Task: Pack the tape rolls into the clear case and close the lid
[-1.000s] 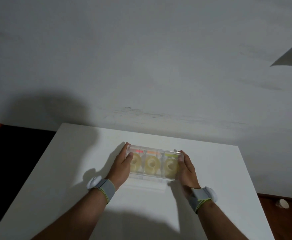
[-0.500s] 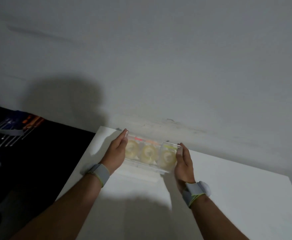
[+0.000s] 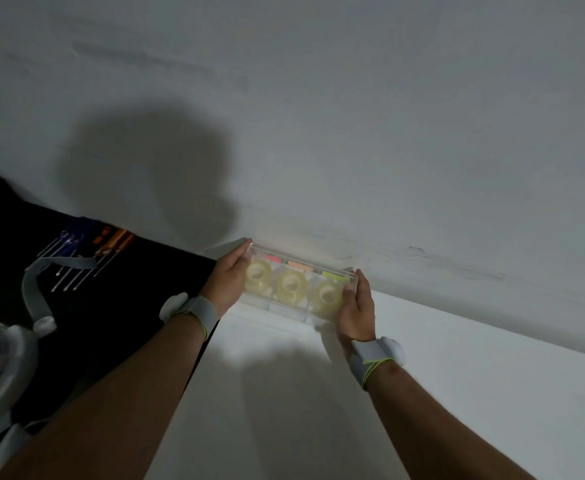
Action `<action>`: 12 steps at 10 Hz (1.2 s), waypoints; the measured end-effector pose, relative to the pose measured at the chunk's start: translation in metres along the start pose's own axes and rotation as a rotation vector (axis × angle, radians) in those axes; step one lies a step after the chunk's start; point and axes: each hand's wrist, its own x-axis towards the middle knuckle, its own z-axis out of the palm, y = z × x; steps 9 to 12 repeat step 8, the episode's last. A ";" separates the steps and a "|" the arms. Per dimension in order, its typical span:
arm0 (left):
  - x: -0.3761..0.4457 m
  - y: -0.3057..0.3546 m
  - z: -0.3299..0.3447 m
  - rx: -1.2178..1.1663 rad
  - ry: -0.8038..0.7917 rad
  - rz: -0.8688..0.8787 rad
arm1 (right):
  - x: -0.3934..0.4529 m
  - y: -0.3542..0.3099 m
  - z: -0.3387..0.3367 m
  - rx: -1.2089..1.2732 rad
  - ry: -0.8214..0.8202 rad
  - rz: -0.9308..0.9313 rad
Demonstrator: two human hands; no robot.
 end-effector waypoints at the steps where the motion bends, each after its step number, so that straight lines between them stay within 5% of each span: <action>1: 0.003 -0.005 -0.004 -0.072 0.012 -0.042 | 0.001 -0.002 0.007 -0.020 -0.005 -0.022; 5: 0.004 -0.004 -0.005 -0.126 -0.007 -0.037 | 0.001 -0.006 0.007 -0.043 0.002 -0.036; 7: 0.005 -0.006 -0.009 0.161 0.007 0.065 | 0.000 -0.012 0.005 -0.020 -0.027 0.038; 8: 0.003 0.003 -0.015 0.192 0.144 0.119 | -0.002 -0.026 -0.010 -0.059 0.010 -0.097; 12: 0.003 0.003 -0.015 0.192 0.144 0.119 | -0.002 -0.026 -0.010 -0.059 0.010 -0.097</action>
